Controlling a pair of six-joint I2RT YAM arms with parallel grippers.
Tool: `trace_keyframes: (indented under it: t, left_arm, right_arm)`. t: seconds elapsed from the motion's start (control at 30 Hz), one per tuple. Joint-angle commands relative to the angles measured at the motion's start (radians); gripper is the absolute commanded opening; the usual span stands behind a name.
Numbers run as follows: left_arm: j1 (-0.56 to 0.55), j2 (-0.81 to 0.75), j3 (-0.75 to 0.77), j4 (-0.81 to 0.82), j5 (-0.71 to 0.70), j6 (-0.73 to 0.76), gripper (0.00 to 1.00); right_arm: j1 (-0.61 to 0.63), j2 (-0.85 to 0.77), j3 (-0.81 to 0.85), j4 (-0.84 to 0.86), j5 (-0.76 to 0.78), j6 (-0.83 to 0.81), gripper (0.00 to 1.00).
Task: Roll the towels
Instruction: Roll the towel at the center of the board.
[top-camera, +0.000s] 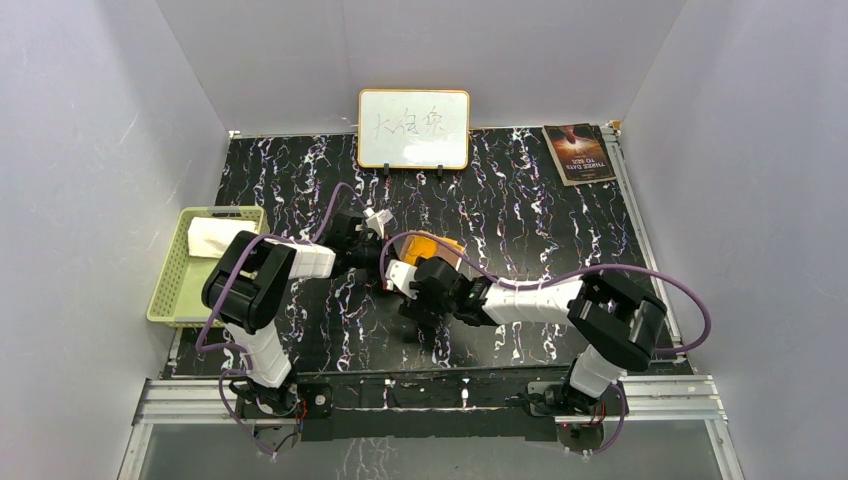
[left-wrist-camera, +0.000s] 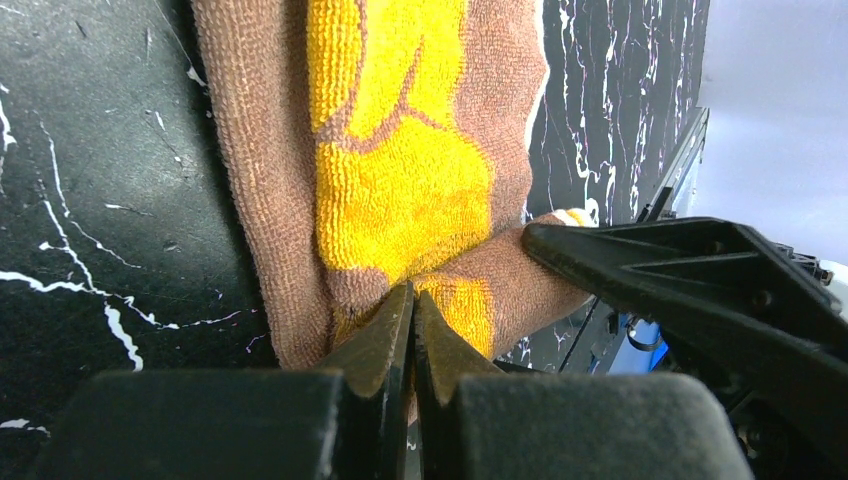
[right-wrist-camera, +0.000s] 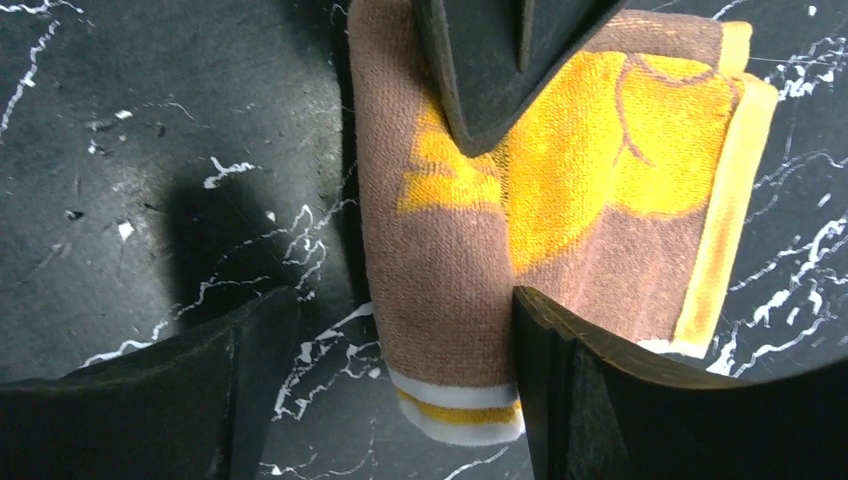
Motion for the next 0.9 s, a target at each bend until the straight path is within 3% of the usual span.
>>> trace_keyframes:
  t: [0.0,0.17,0.4,0.47,0.6,0.7,0.87]
  left_arm:
    - [-0.005,0.076,-0.058,-0.201,-0.154,0.086,0.00]
    - [-0.005,0.069,-0.062,-0.203,-0.131,0.075,0.00]
    - [0.003,0.047,-0.057,-0.232,-0.125,0.071,0.00]
    - [0.015,0.034,-0.057,-0.240,-0.123,0.069,0.00]
    - [0.051,-0.029,-0.041,-0.292,-0.100,0.073,0.00]
    - [0.097,-0.128,-0.005,-0.363,-0.088,0.087,0.00]
    - [0.205,-0.311,0.090,-0.499,-0.088,0.123,0.28]
  right_arm:
    - [-0.011,0.031,0.026,0.050,-0.044,0.015,0.70]
    - [-0.055,0.069,0.020,0.024,-0.078,0.047,0.47]
    - [-0.076,0.115,0.043,-0.034,-0.105,0.114,0.34]
    - [-0.080,0.122,0.052,-0.060,-0.115,0.142,0.26]
    - [-0.091,0.112,0.064,-0.105,-0.152,0.179,0.11]
    - [-0.118,0.076,0.092,-0.141,-0.226,0.202,0.09]
    - [-0.159,0.046,0.205,-0.264,-0.472,0.213,0.08]
